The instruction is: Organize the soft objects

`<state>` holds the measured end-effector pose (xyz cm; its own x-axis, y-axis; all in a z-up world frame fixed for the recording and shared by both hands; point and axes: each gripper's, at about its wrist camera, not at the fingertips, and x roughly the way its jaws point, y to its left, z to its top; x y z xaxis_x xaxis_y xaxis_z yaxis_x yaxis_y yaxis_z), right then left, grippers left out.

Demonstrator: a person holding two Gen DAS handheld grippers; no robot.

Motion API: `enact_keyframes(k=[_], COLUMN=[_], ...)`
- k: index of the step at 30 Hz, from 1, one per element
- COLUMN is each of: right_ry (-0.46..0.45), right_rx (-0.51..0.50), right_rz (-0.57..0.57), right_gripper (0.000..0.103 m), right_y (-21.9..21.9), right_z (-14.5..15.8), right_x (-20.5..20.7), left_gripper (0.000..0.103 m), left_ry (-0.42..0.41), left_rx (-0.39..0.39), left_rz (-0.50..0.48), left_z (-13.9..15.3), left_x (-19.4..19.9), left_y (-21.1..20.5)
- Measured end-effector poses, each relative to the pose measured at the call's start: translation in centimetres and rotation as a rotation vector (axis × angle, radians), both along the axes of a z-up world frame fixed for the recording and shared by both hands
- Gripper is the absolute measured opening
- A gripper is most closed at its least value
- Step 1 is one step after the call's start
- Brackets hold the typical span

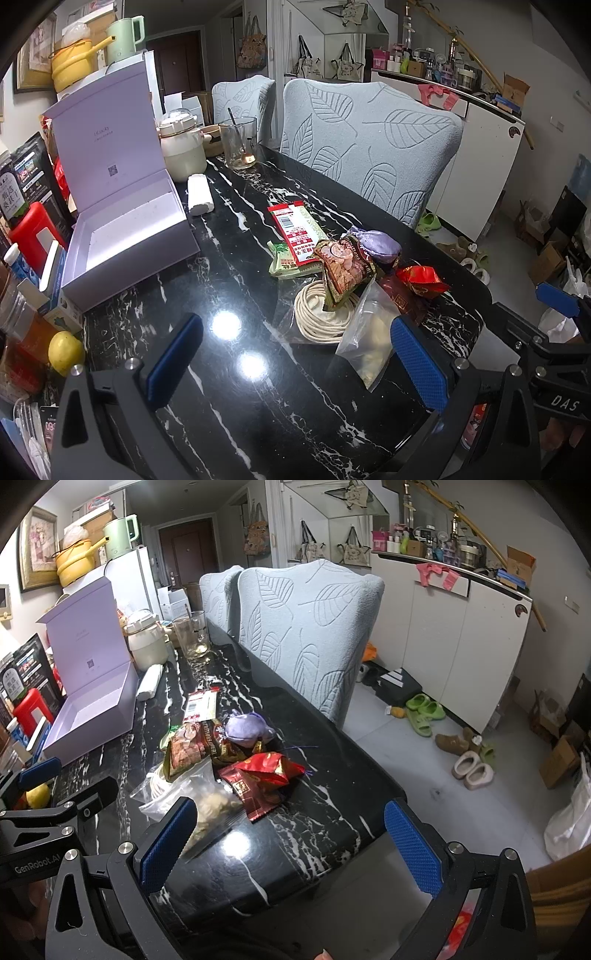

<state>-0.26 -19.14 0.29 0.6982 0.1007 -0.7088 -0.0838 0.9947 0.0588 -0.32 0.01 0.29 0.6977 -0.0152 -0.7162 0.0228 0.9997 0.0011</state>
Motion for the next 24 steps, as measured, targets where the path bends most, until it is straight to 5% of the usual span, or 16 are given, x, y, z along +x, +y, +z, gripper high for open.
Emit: enact_keyframes(k=[24], right_ry=[0.002], right_rx=[0.003], right_rz=[0.003], right_gripper=[0.103], right_y=[0.14], right_z=[0.01], right_x=[-0.04], left_gripper=[0.103], left_ry=[-0.002], left_rx=[-0.009], left_rz=[0.001], left_z=[0.03], left_x=[0.01], left_y=[0.05])
